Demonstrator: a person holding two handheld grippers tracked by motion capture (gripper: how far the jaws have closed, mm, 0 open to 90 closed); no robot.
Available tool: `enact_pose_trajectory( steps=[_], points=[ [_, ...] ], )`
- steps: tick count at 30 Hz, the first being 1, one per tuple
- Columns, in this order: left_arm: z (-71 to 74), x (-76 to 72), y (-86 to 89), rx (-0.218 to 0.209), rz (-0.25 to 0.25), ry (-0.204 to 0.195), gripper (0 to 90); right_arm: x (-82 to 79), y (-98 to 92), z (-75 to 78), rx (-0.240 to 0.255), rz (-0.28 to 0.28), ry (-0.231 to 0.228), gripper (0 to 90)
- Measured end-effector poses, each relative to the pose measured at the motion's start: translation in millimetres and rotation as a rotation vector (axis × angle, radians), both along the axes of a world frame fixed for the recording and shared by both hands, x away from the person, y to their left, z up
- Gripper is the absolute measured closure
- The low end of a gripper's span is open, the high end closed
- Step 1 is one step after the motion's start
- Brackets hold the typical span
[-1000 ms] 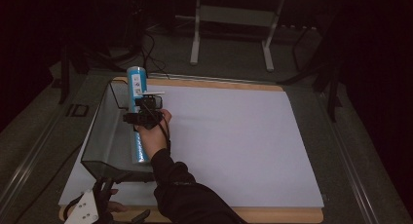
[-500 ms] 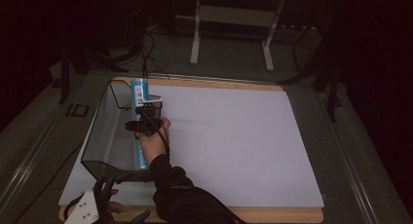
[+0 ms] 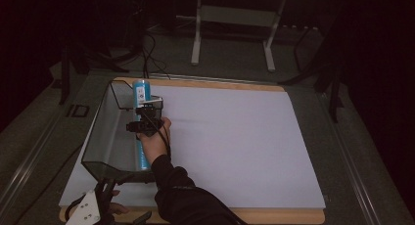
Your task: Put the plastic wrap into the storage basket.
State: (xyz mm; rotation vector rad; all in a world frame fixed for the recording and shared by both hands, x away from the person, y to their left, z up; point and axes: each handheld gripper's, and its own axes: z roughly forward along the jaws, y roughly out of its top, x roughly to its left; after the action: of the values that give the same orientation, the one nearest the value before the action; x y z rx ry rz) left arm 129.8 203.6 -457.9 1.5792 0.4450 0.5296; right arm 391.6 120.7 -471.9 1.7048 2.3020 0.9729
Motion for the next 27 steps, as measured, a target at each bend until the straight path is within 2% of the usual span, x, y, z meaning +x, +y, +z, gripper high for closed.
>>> enact_pose_trajectory(
  steps=[4, 7, 8, 10, 17, 27],
  points=[
    [-0.2, 0.5, 0.0, 0.001, 0.0, 0.002, 0.7, 4.2, -2.7, 1.0, 0.013, 0.023, 0.029, 28.5],
    [-0.4, 0.6, -0.3, 0.002, -0.001, 0.002, 0.6, 6.7, -7.1, 4.9, 0.045, 0.045, 0.015, 18.2],
    [-0.5, 0.8, -0.4, 0.002, -0.002, 0.004, 0.6, 8.1, -9.4, 7.8, 0.063, 0.067, 0.02, 15.9],
    [-0.6, 0.9, -0.5, 0.001, -0.003, 0.004, 0.6, 9.6, -12.3, 11.7, 0.069, 0.095, 0.025, 13.6],
    [-0.8, 1.8, -1.6, 0.007, -0.003, 0.004, 0.6, 9.5, -37.9, 27.0, 0.111, 0.112, -0.022, 13.8],
    [-1.5, 2.8, -3.5, 0.015, -0.003, 0.009, 0.6, 7.6, -84.4, 41.3, 0.175, 0.187, -0.064, 17.1]
  ],
)
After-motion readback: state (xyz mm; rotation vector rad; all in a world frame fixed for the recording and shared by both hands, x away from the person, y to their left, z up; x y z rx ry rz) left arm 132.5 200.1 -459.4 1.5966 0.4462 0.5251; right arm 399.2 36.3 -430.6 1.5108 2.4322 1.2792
